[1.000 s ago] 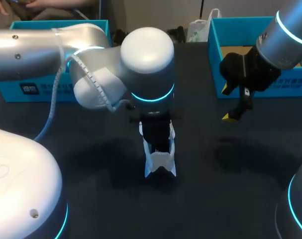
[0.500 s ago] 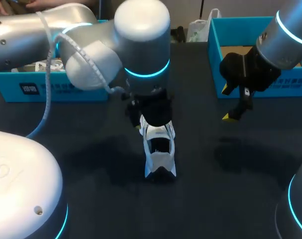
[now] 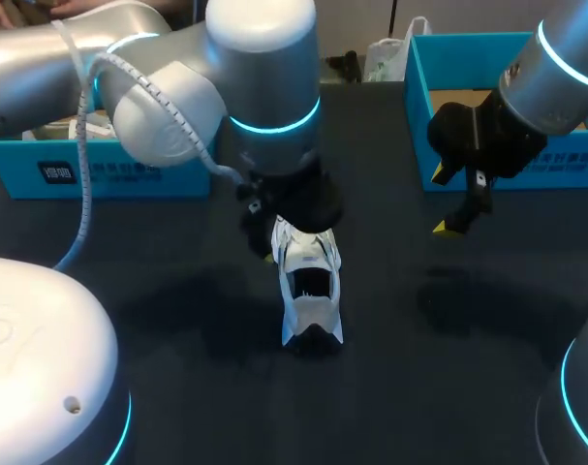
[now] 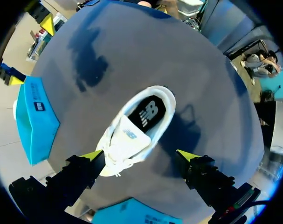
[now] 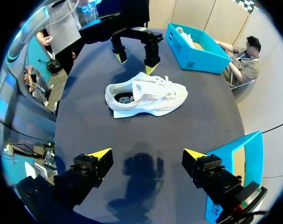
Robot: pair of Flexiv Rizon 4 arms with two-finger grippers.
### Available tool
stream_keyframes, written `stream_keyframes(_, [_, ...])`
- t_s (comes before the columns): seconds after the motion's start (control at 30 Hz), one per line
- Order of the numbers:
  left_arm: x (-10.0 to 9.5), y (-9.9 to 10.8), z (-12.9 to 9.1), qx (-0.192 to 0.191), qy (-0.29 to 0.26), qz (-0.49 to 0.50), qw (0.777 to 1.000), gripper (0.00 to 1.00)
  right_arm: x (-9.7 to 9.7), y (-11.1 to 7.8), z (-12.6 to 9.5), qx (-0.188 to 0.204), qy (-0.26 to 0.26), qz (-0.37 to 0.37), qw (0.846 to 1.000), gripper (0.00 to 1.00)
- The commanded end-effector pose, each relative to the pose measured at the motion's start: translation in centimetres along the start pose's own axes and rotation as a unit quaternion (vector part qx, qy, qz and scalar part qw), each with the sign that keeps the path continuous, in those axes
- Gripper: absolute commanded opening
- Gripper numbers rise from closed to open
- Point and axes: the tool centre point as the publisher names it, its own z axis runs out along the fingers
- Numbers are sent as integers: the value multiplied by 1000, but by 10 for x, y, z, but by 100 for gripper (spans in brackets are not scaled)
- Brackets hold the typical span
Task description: Take the shoe out of the shoebox, open the shoe tongue, remove and reinsert the insole, then place the shoe into the shoebox
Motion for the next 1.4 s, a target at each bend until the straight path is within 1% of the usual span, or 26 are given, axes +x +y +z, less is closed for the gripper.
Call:
stream_keyframes(0.03, [6,-25,-12,-15,8,-118,993,100,0,0,1,1,-1,1,1000,100])
stream_keyframes(0.07, [6,-29,-13,-23,8,-156,987,100,0,0,1,1,-1,1,1000,100])
stream_keyframes(0.1, [8,-31,-13,-21,0,-161,987,100,0,0,1,1,-1,1,1000,100])
stream_keyframes(0.13, [12,-32,-15,-9,8,-180,984,100,0,0,1,1,-1,1,1000,100])
stream_keyframes(0.23, [15,-36,-15,-17,0,-236,972,100,0,0,1,1,-1,1,1000,100])
stream_keyframes(0.27, [17,-37,-15,-10,9,-244,970,100,0,0,1,1,-1,1,1000,100])
stream_keyframes(0.3, [20,-38,-15,-7,5,-246,969,100,0,0,1,1,-1,1,1000,100])
stream_keyframes(0.37, [24,-41,-15,-13,-8,-259,966,100,0,0,1,1,-1,1,1000,100])
stream_keyframes(0.4, [28,-43,-14,-6,1,-263,965,100,0,0,1,1,-1,1,1000,100])
stream_keyframes(0.43, [30,-45,-13,-5,-6,-274,962,100,0,0,1,1,-1,1,1000,100])
stream_keyframes(0.57, [38,-54,-7,6,7,-287,958,100,0,0,1,1,-1,1,1000,100])
stream_keyframes(0.67, [45,-65,3,3,19,-283,959,95,0,0,1,1,-1,1,1000,100])
stream_keyframes(0.73, [48,-69,7,7,26,-286,958,89,0,0,1,1,-1,1,1000,100])
stream_keyframes(0.8, [51,-73,12,5,25,-288,957,81,0,0,1,1,-1,1,1000,100])
stream_keyframes(0.83, [51,-75,13,12,39,-285,958,80,0,0,1,1,-1,1,1000,100])
stream_keyframes(0.9, [52,-78,16,12,40,-291,956,76,0,0,1,1,-1,1,1000,100])
stream_keyframes(1.03, [52,-81,23,16,47,-319,946,75,0,0,1,1,-1,1,1000,100])
stream_keyframes(1.1, [51,-81,28,19,55,-329,943,70,0,0,1,1,-1,1,1000,100])
stream_keyframes(1.13, [50,-81,31,17,47,-337,940,67,0,0,1,1,-1,1,1000,100])
stream_keyframes(1.2, [50,-82,36,13,43,-342,939,64,0,0,1,1,-1,1,1000,100])
stream_keyframes(1.27, [51,-83,40,10,33,-350,936,56,0,0,1,1,-1,1,1000,100])
stream_keyframes(1.3, [51,-83,42,7,32,-354,935,55,0,0,1,1,-1,1,1000,100])
stream_keyframes(1.37, [52,-83,48,4,34,-356,934,59,0,0,1,1,-1,1,1000,100])
stream_keyframes(1.4, [53,-83,50,4,36,-358,933,59,0,0,1,1,-1,1,1000,100])
